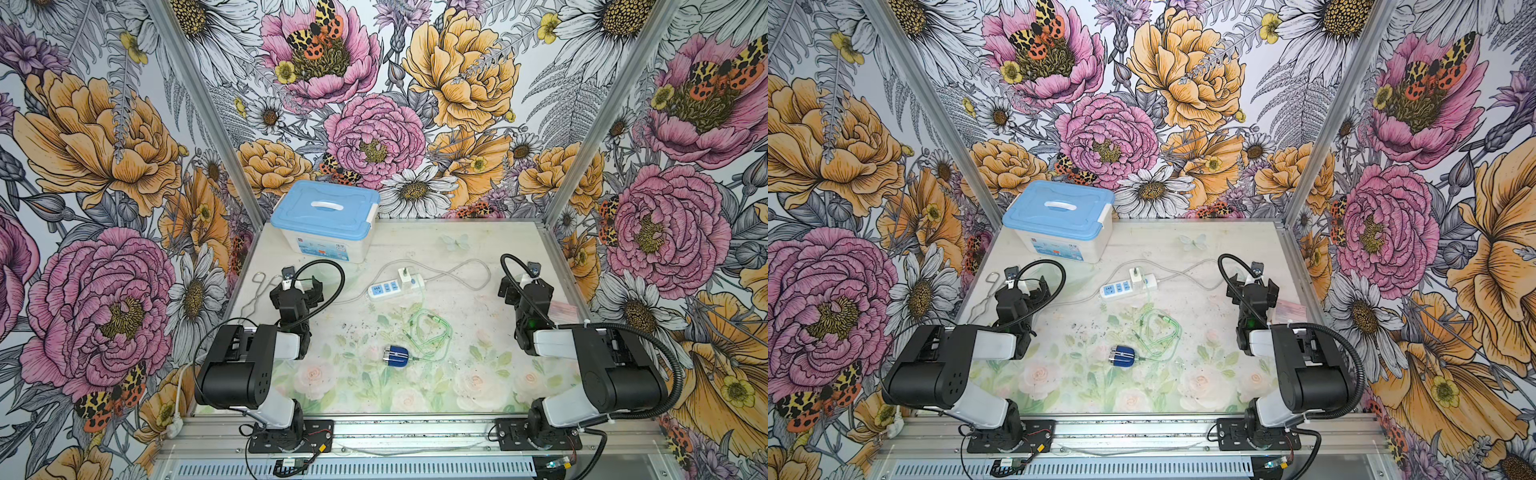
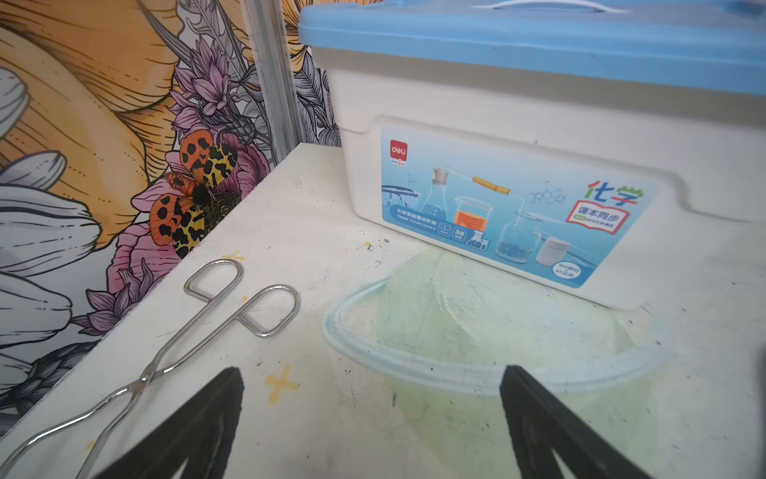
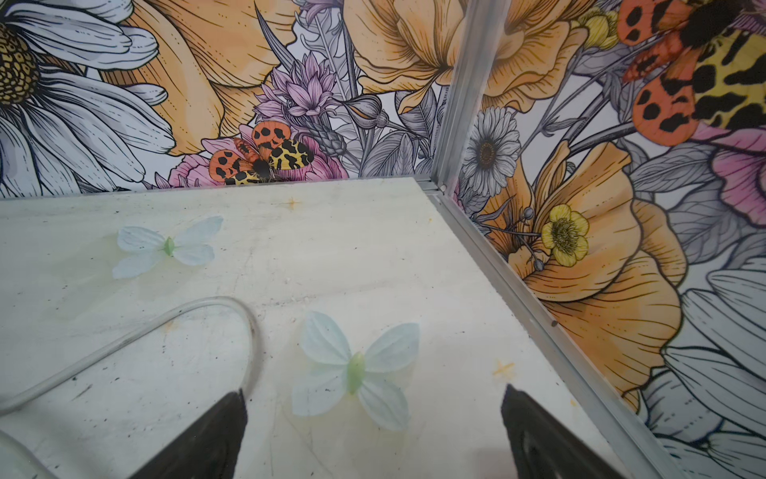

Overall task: Charge the electric shaver
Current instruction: Reset both arms

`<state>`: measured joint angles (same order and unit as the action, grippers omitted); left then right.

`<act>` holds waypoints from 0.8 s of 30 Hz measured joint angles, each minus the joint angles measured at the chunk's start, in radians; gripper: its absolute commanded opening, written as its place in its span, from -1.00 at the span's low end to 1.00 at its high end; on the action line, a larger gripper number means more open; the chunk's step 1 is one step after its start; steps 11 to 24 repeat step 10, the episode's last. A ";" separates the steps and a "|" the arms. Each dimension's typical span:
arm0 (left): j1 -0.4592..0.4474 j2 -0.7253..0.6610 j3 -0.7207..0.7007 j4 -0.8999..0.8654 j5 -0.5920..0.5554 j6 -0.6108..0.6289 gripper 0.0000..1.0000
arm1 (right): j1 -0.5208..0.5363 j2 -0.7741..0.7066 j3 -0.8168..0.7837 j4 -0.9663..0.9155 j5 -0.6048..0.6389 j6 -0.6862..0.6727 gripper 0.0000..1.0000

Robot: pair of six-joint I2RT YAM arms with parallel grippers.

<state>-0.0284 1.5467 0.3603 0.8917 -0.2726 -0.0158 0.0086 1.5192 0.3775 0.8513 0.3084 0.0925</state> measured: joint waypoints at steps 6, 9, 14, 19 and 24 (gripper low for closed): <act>0.000 0.000 0.000 0.015 0.010 0.000 0.98 | -0.009 0.004 -0.019 0.030 -0.014 0.013 0.99; 0.000 0.000 0.000 0.018 0.013 0.000 0.98 | -0.009 0.004 -0.019 0.042 -0.018 0.016 0.99; 0.000 0.000 0.000 0.018 0.013 0.000 0.98 | -0.009 0.004 -0.019 0.047 -0.020 0.016 0.98; 0.000 0.000 0.000 0.018 0.013 0.000 0.98 | -0.009 0.004 -0.019 0.047 -0.020 0.016 0.98; 0.000 0.000 0.000 0.018 0.013 0.000 0.98 | -0.009 0.004 -0.019 0.047 -0.020 0.016 0.98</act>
